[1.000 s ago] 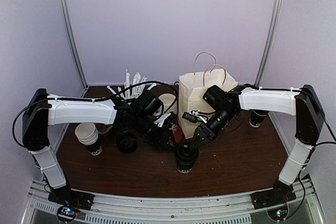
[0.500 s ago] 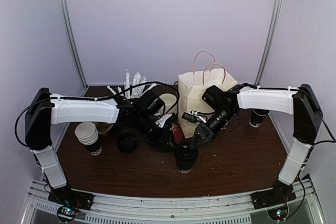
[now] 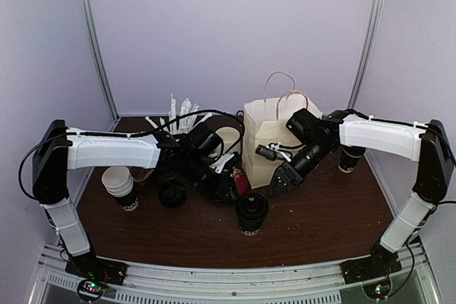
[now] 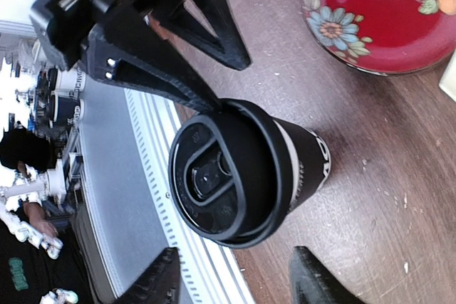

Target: Pack the takeout coffee

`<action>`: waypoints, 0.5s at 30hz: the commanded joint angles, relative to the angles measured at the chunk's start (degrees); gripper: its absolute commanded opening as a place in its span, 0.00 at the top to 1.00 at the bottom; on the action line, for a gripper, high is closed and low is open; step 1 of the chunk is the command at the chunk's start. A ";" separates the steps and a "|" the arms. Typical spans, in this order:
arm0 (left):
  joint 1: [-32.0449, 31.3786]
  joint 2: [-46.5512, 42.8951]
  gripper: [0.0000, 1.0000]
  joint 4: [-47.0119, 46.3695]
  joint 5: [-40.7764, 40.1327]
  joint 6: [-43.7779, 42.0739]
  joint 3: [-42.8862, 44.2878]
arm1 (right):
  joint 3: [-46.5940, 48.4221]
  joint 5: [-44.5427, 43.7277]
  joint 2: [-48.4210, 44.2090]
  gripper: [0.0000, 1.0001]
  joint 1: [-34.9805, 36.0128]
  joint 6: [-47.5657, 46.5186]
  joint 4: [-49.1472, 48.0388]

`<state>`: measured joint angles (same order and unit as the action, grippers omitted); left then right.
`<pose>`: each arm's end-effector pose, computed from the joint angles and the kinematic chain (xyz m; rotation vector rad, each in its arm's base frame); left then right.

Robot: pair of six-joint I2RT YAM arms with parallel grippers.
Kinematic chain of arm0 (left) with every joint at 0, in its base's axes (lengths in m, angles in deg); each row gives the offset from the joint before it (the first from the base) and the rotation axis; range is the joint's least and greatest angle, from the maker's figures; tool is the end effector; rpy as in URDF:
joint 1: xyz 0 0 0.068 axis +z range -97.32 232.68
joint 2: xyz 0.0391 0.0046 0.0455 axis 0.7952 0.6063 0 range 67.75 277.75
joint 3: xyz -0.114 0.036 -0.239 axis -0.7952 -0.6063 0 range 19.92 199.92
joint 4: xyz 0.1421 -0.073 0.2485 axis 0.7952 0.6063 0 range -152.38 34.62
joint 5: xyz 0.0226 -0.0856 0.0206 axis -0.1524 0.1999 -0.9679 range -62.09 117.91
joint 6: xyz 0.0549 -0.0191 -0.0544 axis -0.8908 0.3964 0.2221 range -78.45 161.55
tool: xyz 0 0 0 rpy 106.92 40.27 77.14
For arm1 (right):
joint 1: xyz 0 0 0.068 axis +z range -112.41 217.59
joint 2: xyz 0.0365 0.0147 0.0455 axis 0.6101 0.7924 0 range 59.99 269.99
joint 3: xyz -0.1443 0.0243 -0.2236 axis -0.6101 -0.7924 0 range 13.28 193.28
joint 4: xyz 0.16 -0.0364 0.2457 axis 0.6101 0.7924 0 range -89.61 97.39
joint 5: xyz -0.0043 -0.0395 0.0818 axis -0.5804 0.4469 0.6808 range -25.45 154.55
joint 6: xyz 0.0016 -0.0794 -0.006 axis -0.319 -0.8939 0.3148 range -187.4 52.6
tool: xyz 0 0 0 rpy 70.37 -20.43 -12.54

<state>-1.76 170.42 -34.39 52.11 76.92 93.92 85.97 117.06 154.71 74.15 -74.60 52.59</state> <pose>0.2254 -0.3638 0.1692 0.6502 2.7714 -1.0317 0.2533 0.2555 0.2097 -1.2107 2.5063 1.4225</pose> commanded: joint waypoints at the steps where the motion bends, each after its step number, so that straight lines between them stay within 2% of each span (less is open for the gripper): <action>1: -0.30 3.56 0.65 3.38 -3.65 -2.56 -1.03 | -2.71 -2.57 -1.02 0.50 -0.96 0.85 -1.89; 8: -0.32 3.72 0.65 3.39 -3.57 -2.94 -0.52 | -1.07 -0.64 3.32 0.64 -0.96 1.49 -1.42; 15: -0.31 3.94 0.65 3.38 -3.34 -3.29 -0.18 | -0.35 0.77 5.49 0.65 -1.01 1.69 -1.50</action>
<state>-1.76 170.86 -34.29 52.24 75.37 94.53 84.24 116.88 159.36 73.45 -73.16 51.67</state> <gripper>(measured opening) 0.351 0.354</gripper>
